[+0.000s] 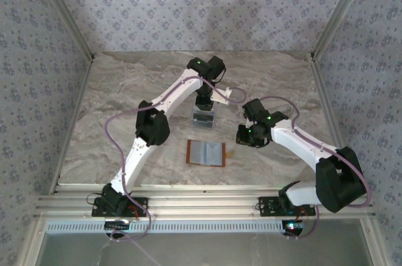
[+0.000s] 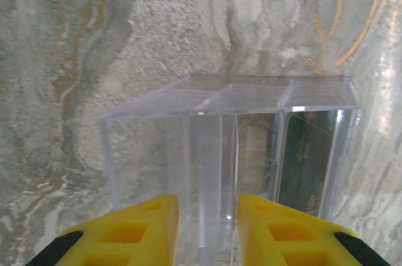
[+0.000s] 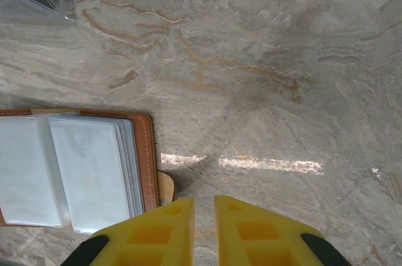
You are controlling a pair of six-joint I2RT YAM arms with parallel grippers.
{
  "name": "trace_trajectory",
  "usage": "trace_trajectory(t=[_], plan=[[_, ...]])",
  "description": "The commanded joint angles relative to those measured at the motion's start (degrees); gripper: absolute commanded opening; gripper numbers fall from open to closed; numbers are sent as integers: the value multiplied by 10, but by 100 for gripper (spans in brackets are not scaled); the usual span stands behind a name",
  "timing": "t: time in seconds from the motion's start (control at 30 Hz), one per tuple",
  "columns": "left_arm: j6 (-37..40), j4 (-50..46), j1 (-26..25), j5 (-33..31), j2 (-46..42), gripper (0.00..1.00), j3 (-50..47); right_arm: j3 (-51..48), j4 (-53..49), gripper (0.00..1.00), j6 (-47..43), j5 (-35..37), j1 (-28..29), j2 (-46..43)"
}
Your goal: Take the credit cards out of the card holder
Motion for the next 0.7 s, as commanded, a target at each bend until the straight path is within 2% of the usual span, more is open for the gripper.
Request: trace_trajectory(t=[0.0,0.37,0.67], plan=[[2,16,-3,-10,4,32,21,8,-11,18,-4,-5,3,-8],[-13,37,-3,-21,7,33,23,2,-11,18,-2,-2,5,-17],[-14,31,-4,-16,16,17,23,-6,-10,18,0,-2,6,-24]])
